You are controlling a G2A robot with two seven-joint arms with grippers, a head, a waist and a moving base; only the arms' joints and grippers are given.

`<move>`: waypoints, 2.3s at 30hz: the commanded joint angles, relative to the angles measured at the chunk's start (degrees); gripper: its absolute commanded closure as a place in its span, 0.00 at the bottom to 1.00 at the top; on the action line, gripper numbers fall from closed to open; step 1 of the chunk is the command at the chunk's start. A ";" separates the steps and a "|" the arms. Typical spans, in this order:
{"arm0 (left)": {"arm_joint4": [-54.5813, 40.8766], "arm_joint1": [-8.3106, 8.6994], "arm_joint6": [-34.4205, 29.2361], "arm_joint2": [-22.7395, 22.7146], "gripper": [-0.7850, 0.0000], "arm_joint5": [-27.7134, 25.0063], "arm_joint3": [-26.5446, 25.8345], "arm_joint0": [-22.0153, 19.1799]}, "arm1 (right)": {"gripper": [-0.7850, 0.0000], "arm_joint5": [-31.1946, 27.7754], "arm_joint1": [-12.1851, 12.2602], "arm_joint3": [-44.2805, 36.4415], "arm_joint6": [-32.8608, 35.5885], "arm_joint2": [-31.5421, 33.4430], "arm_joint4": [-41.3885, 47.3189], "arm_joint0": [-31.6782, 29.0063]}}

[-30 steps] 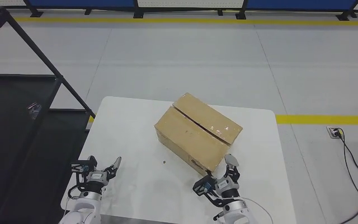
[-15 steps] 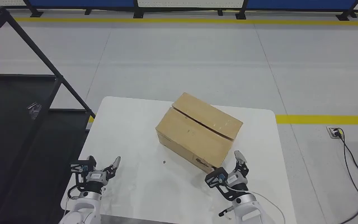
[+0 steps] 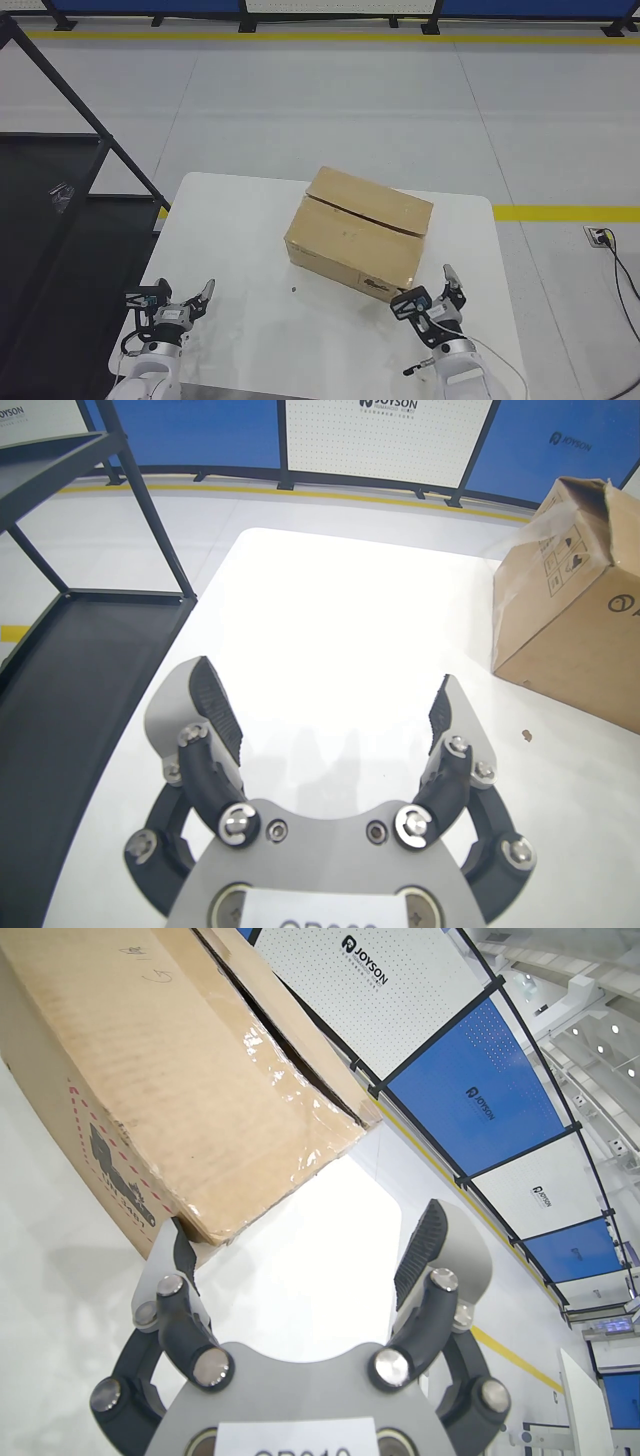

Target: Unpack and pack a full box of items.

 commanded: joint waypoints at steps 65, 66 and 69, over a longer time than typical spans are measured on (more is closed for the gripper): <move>-7.73 -0.43 -11.69 2.16 0.00 -3.15 -2.49 -8.69 | 0.00 -15.36 0.33 -1.34 -2.13 14.59 58.64 0.68; -8.02 -0.50 -12.93 2.34 0.00 -1.72 -2.12 -10.29 | 0.00 -15.73 0.35 -1.16 -2.64 14.96 59.91 0.49; -7.12 -0.74 -16.87 4.52 0.00 0.63 -0.99 -14.49 | 0.00 -17.35 0.48 -0.45 -3.96 16.33 63.48 -0.20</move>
